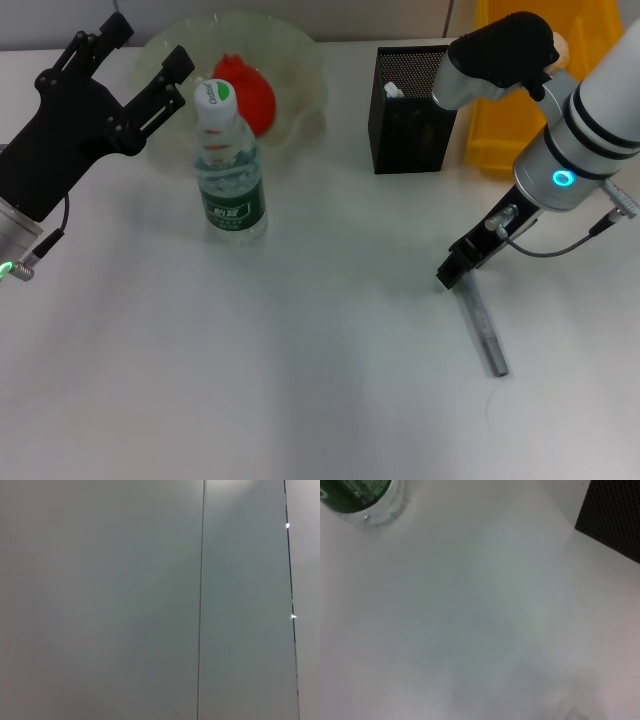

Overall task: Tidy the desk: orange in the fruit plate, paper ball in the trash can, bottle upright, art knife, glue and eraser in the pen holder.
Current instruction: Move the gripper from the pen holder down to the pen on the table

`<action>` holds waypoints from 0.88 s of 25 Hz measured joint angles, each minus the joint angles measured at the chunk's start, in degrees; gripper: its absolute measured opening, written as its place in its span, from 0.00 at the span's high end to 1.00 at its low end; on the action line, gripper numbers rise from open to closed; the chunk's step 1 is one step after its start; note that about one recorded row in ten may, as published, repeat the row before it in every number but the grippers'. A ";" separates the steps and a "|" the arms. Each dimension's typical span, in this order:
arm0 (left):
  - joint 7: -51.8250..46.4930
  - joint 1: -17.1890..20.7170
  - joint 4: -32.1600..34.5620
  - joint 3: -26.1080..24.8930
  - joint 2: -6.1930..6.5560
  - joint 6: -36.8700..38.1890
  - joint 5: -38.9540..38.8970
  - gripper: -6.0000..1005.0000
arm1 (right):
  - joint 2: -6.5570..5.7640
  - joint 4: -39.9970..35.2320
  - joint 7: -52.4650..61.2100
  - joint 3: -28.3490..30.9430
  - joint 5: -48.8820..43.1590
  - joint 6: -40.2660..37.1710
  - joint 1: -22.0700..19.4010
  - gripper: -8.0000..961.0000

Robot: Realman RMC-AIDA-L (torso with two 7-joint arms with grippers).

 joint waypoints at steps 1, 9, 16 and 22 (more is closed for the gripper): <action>0.00 -0.02 -0.03 0.00 0.00 0.02 0.00 0.20 | 0.00 0.00 0.00 0.00 0.00 0.02 0.05 0.48; 0.09 0.03 -0.16 -0.09 0.00 0.09 0.00 0.20 | -0.13 0.94 -0.05 0.00 -0.21 0.37 0.60 0.63; 0.09 0.01 -0.19 -0.12 -0.10 0.09 -0.02 0.20 | -0.22 1.96 -0.28 0.01 -0.28 1.53 0.96 0.75; 0.09 0.01 -0.04 -0.17 -0.09 0.15 -0.10 0.20 | -0.27 3.75 -0.50 0.00 -0.33 2.18 1.79 0.79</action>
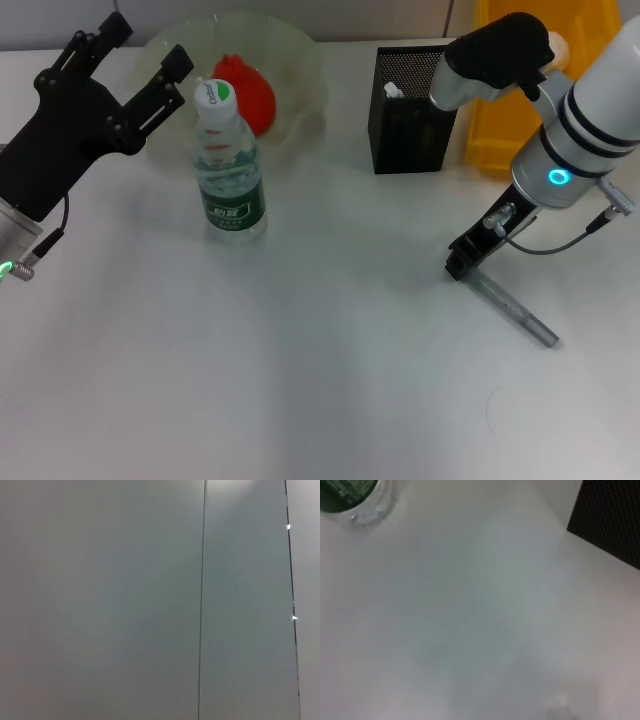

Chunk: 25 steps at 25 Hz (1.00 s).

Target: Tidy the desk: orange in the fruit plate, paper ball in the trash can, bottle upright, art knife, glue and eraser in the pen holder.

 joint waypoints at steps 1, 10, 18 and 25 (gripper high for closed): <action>0.00 0.00 0.04 0.00 0.00 0.03 -0.01 0.20 | -0.03 0.11 -0.07 0.00 -0.01 0.00 0.09 0.79; 0.00 0.00 0.23 0.00 0.00 0.60 -0.34 0.20 | -0.09 0.15 -0.38 0.06 -0.09 -0.14 0.16 0.83; -0.01 0.01 0.29 0.00 0.04 1.80 -0.80 0.20 | -0.24 -5.97 -4.67 7.86 0.55 -3.15 -3.66 0.84; -0.01 0.25 0.06 -0.07 0.13 2.81 -2.02 0.20 | -1.23 -12.54 -22.90 28.64 24.24 -7.28 -15.61 0.84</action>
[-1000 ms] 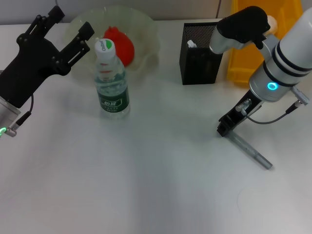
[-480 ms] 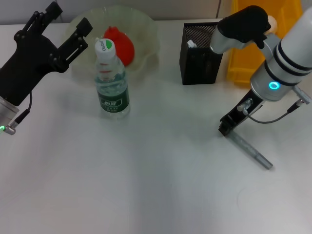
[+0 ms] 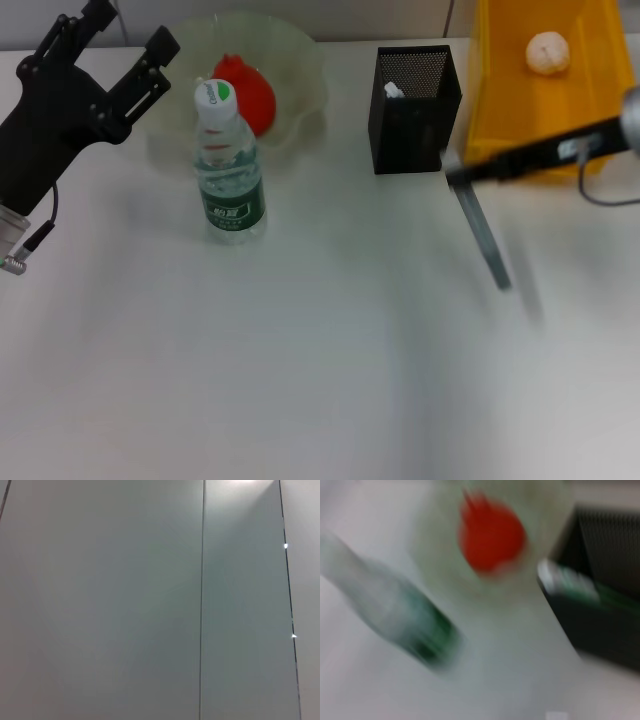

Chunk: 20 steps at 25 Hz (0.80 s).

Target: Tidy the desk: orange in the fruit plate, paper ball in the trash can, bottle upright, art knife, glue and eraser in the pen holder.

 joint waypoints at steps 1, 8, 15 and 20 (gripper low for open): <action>0.00 0.00 -0.02 -0.01 0.00 0.02 -0.20 0.20 | -0.28 1.73 -4.93 2.43 6.69 0.01 -1.68 0.84; 0.00 -0.83 0.05 0.45 -0.03 0.12 -0.52 0.20 | -0.64 23.15 -46.69 11.23 46.79 -0.51 -7.86 0.84; 0.00 -1.44 0.30 0.42 -0.04 0.10 -0.53 0.20 | 0.77 28.91 -65.69 11.05 52.02 3.84 -4.85 0.84; 0.00 -1.33 0.08 0.32 0.01 0.00 -0.53 0.20 | 0.28 30.82 -66.39 8.11 51.44 10.40 -0.25 0.84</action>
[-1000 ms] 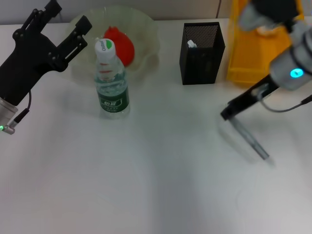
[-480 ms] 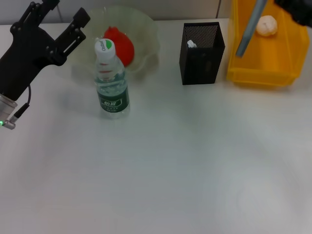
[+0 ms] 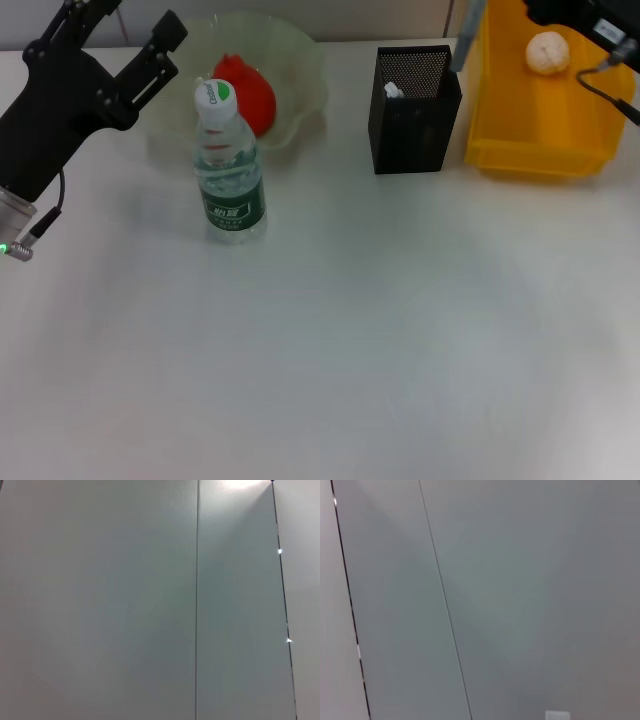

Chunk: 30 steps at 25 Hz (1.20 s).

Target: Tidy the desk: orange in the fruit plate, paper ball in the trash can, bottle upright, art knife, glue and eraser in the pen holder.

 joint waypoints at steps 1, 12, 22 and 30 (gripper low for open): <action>0.00 0.23 -0.03 -0.02 0.01 0.04 0.00 0.20 | -0.04 0.01 -0.12 -0.40 0.00 0.96 0.53 0.84; 0.76 0.70 -0.26 -0.29 0.24 0.12 0.02 0.20 | -0.05 1.28 -2.67 -5.76 -0.01 12.06 5.04 0.84; 0.79 1.68 0.38 -0.67 0.41 0.20 0.01 0.20 | 0.28 1.92 -3.11 -6.08 -0.01 15.67 6.95 0.84; 0.79 2.51 0.57 -1.04 0.39 0.40 0.01 0.20 | 0.57 2.30 -5.43 -6.39 0.33 16.36 7.50 0.83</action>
